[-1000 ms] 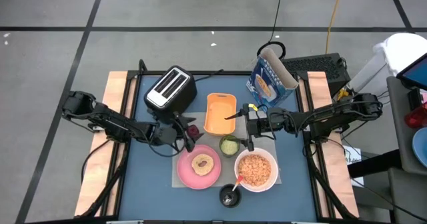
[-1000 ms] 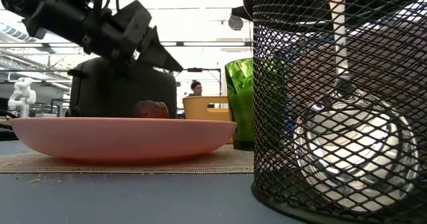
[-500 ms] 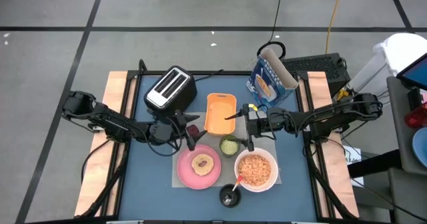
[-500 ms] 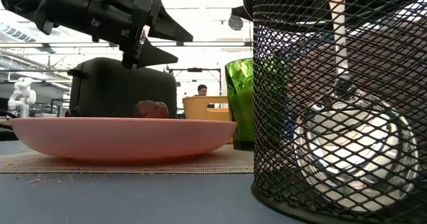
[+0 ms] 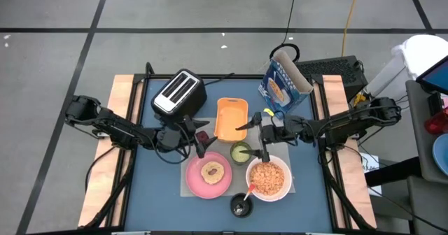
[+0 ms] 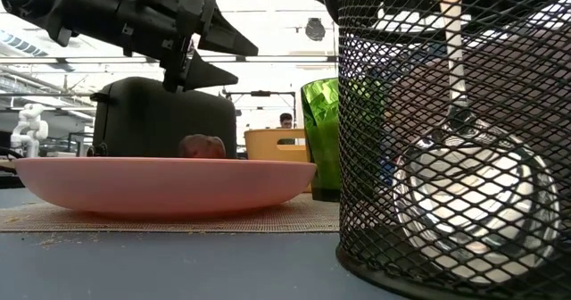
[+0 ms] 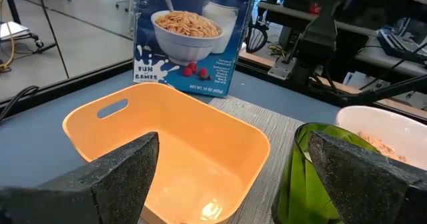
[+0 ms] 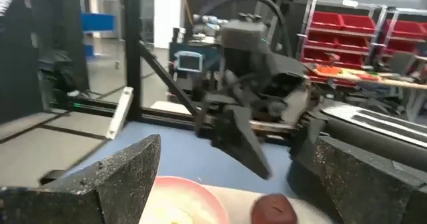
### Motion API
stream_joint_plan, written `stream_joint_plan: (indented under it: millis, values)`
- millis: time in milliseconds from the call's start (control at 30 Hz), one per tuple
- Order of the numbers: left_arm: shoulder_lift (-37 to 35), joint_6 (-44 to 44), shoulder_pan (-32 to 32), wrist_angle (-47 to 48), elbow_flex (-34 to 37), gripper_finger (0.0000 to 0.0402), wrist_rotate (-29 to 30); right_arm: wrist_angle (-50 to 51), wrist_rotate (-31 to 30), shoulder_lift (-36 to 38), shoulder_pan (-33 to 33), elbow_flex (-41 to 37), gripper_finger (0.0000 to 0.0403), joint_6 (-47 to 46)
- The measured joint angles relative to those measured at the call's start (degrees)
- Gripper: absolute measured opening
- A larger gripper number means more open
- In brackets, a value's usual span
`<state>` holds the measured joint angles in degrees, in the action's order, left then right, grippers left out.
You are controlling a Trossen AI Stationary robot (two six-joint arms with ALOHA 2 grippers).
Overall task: Arrange a breakfast setting
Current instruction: Put the orange spoon on the right side of the gray table mat
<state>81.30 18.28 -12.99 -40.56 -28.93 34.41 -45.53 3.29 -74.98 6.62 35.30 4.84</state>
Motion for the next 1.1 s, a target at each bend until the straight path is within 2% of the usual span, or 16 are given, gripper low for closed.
stream_joint_plan:
  millis: [233,367,567,1100]
  values:
    - [0.00,0.20,0.00,0.02,0.00,0.0388,-0.02,3.52,0.02,0.00,4.53,6.78,0.0380,0.41]
    - [0.00,0.20,-0.01,0.04,0.00,0.0388,-0.02,13.29,0.08,0.00,7.40,12.62,0.0380,-1.54]
    - [0.00,0.17,-0.01,0.09,0.00,0.0388,-0.02,27.89,0.05,0.00,12.23,18.89,0.0380,-11.23]
    - [0.00,0.17,0.00,0.13,0.00,0.0388,-0.02,42.32,-0.13,-0.02,20.79,19.24,0.0380,-31.24]
